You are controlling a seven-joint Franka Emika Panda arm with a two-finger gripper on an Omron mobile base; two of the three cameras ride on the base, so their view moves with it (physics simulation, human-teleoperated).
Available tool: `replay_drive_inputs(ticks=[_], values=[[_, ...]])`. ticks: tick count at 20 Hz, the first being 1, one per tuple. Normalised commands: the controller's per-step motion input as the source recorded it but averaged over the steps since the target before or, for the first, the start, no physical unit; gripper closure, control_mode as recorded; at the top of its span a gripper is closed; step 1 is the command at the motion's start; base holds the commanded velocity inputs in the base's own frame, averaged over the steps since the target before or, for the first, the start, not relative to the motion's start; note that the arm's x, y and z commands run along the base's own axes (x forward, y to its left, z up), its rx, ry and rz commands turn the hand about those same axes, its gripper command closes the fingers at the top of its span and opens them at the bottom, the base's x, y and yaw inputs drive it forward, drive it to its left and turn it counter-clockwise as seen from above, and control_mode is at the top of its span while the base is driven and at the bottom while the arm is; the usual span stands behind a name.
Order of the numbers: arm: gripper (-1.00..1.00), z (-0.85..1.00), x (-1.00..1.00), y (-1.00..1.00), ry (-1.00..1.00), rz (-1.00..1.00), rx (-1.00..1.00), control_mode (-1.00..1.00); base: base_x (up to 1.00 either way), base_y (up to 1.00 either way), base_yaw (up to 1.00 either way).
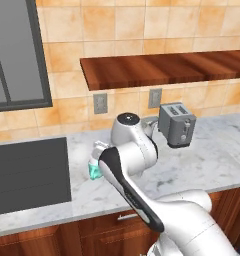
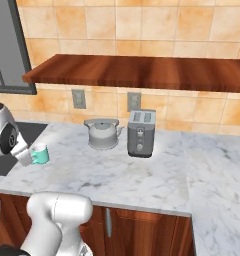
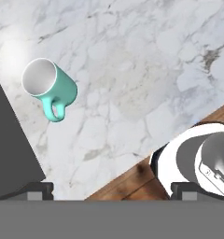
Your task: Pick the mug and place it in the sink. Pick the bowl and place it in the open cabinet and then close the cabinet.
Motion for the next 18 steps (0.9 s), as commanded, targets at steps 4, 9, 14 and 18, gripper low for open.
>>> replay_drive_inputs(ticks=[4,9,14,18], values=[[-1.0,-0.21,0.33,0.14,0.12,0.0,-0.01,-1.0,0.0,0.0,0.0],[-1.0,-0.25,0.24,0.25,0.03,0.0,-0.04,-1.0,0.0,0.0,0.0],[-1.0,-0.28,0.1,0.32,0.0,0.0,-0.08,-1.0,0.0,0.0,0.0],[-1.0,-0.3,0.24,0.21,0.0,0.0,-0.04,-1.0,0.0,0.0,0.0]])
